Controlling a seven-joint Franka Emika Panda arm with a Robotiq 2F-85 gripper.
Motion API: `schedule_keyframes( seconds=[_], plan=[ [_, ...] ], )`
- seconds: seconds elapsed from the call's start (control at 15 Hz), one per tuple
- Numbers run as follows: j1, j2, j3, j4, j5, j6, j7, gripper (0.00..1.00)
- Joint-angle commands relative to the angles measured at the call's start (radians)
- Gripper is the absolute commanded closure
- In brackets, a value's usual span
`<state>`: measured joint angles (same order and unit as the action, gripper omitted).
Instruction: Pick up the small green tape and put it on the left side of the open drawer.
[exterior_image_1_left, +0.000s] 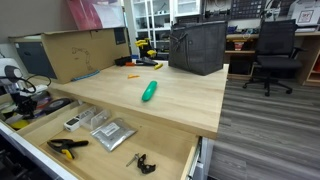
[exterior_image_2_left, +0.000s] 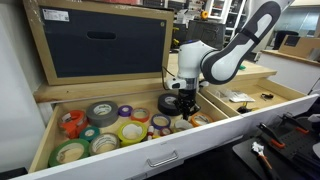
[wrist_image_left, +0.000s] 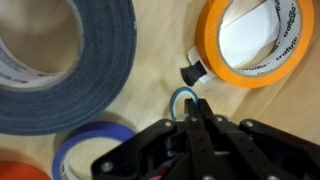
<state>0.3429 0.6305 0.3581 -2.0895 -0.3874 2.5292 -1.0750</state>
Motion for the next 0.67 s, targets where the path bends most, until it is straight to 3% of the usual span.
schedule_keyframes(
  seconds=[0.0, 0.07, 0.6],
  plan=[
    [0.01, 0.007, 0.002, 0.022, -0.009, 0.001, -0.011, 0.69],
    [0.013, 0.008, -0.001, 0.027, -0.009, 0.004, -0.006, 0.68],
    [-0.009, -0.023, 0.014, 0.061, 0.016, -0.021, -0.024, 0.09]
  ],
)
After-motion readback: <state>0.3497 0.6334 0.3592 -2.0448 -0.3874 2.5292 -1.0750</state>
